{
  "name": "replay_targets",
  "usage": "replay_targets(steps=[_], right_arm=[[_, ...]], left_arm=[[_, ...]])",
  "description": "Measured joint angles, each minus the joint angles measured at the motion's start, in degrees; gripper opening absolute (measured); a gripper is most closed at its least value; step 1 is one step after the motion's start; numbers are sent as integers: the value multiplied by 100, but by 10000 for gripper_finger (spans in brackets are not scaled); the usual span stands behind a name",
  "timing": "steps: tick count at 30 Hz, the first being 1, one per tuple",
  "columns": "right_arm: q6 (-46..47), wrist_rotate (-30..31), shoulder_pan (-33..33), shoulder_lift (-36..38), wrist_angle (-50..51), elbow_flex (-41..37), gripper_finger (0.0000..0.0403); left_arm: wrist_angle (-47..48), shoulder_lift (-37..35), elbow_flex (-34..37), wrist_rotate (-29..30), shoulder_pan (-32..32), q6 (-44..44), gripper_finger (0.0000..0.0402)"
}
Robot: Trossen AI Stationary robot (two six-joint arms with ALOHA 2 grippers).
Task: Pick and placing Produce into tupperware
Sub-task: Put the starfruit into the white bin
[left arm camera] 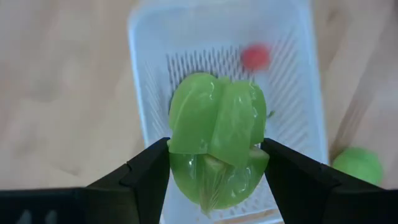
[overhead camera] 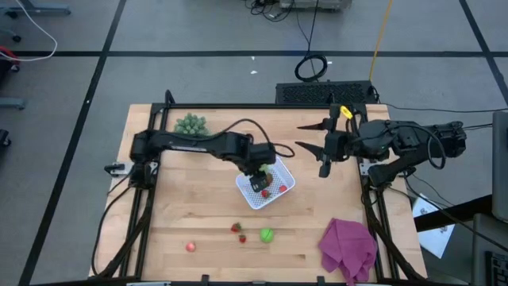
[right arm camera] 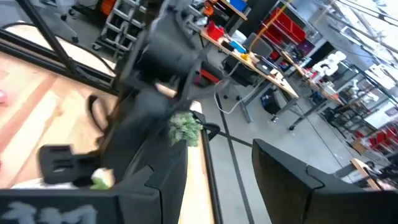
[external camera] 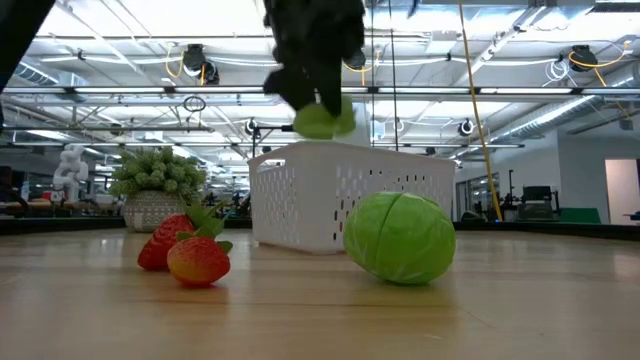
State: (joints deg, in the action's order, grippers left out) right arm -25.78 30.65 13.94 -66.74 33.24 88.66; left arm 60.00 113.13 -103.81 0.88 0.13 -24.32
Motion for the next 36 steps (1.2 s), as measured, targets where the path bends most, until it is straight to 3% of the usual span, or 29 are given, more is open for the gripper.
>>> replay_targets(steps=[7,15,36], right_arm=[[0,-25,-284,0,39,0,171],[105,-44,-462,0,218,0,171],[411,-72,-487,0,549,-2,171]], left_arm=[[51,467,6,-557,56,-22,239],[94,489,6,-1125,25,-454,239],[-25,1162,11,-1160,26,-442,239]])
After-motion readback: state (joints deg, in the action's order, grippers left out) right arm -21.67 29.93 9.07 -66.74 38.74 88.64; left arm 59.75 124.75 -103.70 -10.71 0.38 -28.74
